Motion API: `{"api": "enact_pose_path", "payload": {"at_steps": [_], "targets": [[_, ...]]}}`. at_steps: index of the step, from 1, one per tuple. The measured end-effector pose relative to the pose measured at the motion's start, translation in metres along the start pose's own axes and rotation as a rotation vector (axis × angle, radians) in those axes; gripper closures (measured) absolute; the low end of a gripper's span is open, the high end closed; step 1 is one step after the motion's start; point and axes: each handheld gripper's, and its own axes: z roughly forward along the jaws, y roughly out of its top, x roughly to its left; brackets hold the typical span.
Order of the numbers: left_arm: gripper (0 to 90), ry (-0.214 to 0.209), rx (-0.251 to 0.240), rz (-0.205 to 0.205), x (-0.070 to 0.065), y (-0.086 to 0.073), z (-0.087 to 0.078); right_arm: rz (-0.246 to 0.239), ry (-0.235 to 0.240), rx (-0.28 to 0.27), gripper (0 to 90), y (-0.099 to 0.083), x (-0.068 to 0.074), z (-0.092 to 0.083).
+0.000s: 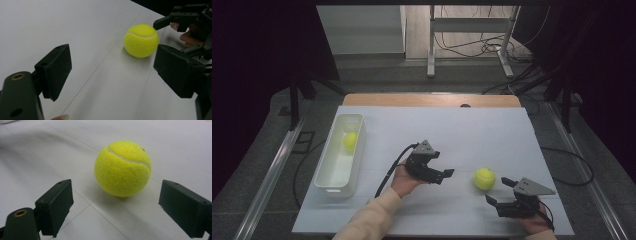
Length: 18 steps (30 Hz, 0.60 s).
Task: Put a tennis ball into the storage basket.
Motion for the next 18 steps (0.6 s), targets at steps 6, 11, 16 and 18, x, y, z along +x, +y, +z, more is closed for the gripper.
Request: {"api": "enact_pose_path", "payload": {"at_steps": [6,11,16,18], "targets": [[15.8,-0.012,0.001,0.000,-0.003,0.002,0.009,-0.001,0.001,0.001,12.8,0.000,0.000,0.000],[15.8,-0.022,0.005,0.009,-0.006,0.004,0.015,-0.001,0.001,0.002,12.8,0.000,0.000,0.000],[15.8,-0.030,0.012,0.012,-0.007,0.005,0.021,-0.001,-0.001,0.001,12.8,0.000,0.000,0.000],[15.8,-0.035,0.014,0.013,-0.009,0.006,0.024,-0.001,-0.001,0.000,12.8,0.000,0.000,0.000]]}}
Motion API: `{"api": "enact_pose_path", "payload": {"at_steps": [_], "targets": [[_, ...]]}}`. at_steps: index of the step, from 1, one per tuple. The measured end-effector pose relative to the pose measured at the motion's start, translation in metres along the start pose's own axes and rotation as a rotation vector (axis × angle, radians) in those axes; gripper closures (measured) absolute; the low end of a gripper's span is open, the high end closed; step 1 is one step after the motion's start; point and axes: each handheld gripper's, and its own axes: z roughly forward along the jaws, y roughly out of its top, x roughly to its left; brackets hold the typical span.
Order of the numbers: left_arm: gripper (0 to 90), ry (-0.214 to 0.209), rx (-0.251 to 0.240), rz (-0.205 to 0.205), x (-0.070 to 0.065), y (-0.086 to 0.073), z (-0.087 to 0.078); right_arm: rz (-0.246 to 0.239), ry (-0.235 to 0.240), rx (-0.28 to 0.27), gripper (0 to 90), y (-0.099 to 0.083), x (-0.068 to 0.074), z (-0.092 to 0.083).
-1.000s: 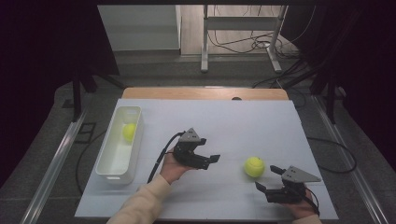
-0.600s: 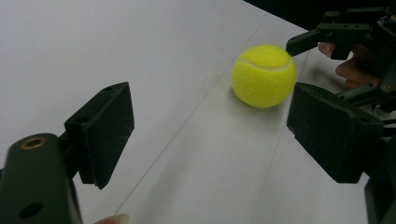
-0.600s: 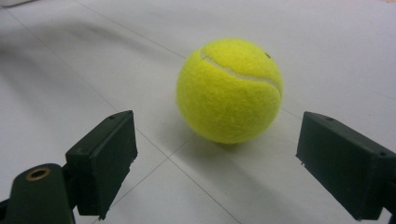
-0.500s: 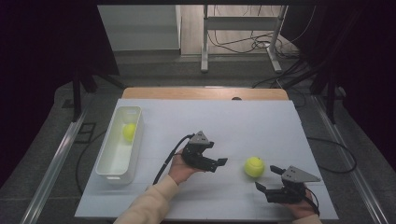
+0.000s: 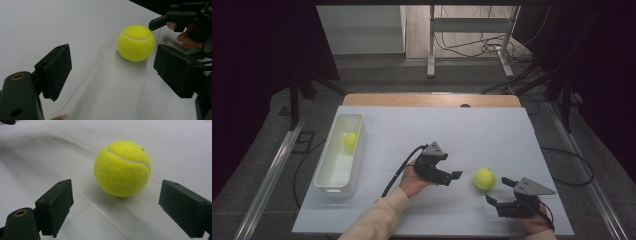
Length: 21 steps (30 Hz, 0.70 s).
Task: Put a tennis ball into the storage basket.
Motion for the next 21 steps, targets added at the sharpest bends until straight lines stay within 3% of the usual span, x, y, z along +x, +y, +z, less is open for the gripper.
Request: {"api": "enact_pose_path", "payload": {"at_steps": [21], "targets": [[15.9,-0.012,0.024,0.006,-0.004,0.008,0.020,0.000,0.000,-0.002,12.8,0.000,0.000,0.000]]}}
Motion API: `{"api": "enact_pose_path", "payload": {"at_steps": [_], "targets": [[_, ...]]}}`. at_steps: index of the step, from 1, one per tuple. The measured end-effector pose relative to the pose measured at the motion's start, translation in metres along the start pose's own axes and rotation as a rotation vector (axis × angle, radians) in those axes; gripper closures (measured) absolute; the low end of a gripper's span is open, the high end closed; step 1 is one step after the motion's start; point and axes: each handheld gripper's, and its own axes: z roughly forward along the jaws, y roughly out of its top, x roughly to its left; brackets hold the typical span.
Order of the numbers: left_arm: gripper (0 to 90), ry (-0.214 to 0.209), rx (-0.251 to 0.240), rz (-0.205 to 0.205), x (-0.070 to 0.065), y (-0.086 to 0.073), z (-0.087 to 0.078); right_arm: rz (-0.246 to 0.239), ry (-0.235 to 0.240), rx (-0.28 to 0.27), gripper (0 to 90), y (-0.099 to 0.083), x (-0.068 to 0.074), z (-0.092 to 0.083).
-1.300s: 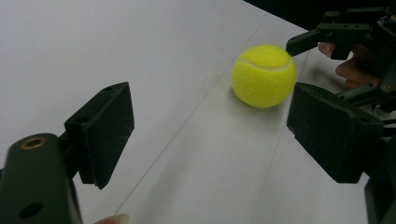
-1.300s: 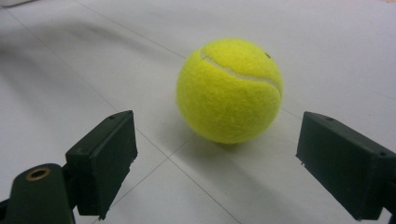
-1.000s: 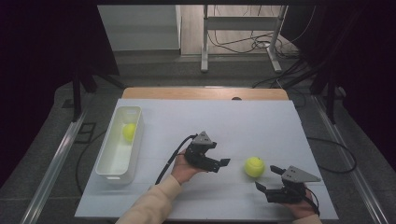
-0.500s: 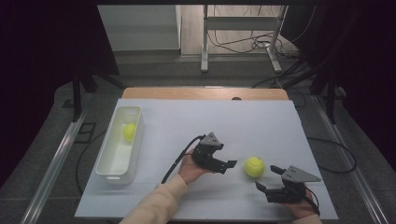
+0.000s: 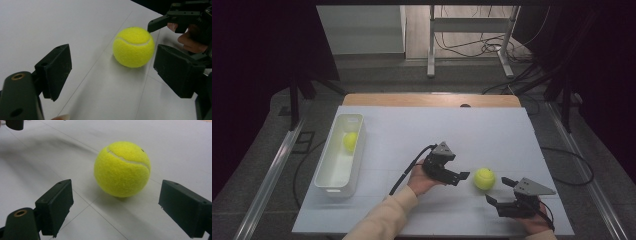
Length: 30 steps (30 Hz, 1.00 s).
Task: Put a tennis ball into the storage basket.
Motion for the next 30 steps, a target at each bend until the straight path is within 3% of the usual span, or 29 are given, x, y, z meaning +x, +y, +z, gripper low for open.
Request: {"api": "enact_pose_path", "payload": {"at_steps": [17,30], "targets": [[16.0,-0.015,0.005,-0.019,0.001,0.001,0.008,-0.001,0.000,0.002,12.8,0.000,0.000,0.000],[16.1,-0.015,0.019,-0.011,0.000,0.003,0.013,0.007,-0.005,0.016,12.9,-0.001,-0.001,0.001]]}}
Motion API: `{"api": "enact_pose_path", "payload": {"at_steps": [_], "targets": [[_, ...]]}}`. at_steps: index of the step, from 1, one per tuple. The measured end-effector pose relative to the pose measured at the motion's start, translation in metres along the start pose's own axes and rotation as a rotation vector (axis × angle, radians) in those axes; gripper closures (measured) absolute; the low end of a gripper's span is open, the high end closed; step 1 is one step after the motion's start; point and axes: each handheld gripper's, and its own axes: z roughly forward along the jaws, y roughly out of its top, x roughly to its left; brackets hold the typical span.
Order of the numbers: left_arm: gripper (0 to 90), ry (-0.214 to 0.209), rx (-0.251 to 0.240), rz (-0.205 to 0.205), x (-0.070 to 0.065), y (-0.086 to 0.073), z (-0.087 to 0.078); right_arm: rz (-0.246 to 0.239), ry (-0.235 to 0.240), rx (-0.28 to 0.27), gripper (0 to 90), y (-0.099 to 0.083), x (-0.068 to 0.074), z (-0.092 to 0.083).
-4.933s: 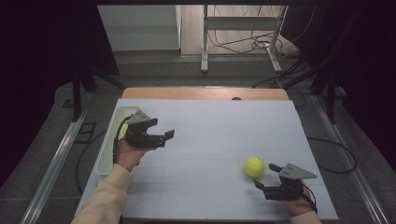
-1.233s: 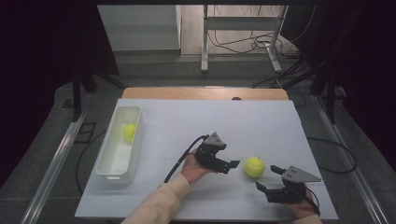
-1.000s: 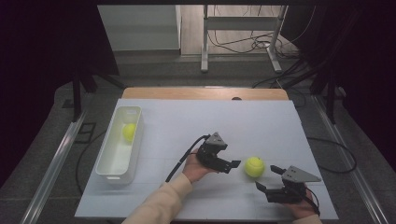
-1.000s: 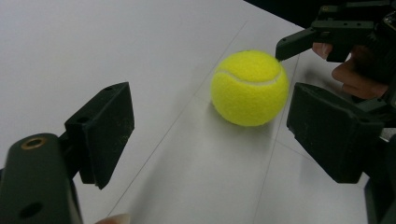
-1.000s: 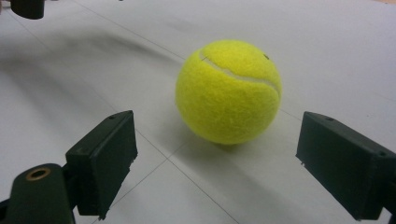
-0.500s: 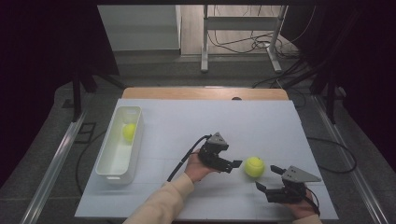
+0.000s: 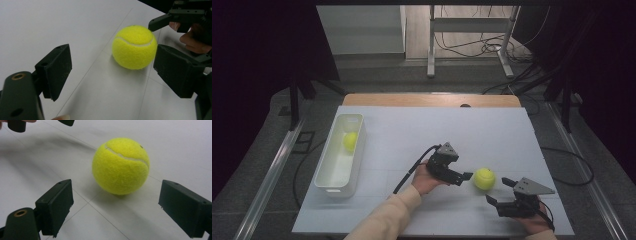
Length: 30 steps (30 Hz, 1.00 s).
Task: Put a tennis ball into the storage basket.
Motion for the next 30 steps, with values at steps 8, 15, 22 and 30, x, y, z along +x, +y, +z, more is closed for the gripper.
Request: {"api": "enact_pose_path", "payload": {"at_steps": [8,15,22,30], "targets": [[16.1,-0.007,0.009,0.006,-0.0020,0.0013,0.0044,0.000,0.003,-0.005,12.9,0.0005,0.0006,-0.0004],[16.3,-0.006,0.008,0.012,-0.0028,0.0035,0.0040,-0.001,0.004,-0.005,12.9,0.0005,0.0007,-0.0003],[16.3,-0.004,0.014,0.008,-0.0022,0.0032,0.0062,-0.003,0.005,-0.002,12.9,0.0005,0.0008,-0.0001],[16.3,-0.007,0.024,0.011,-0.0041,0.0023,0.0094,-0.004,0.005,0.001,12.9,0.0003,0.0010,0.0002]]}}
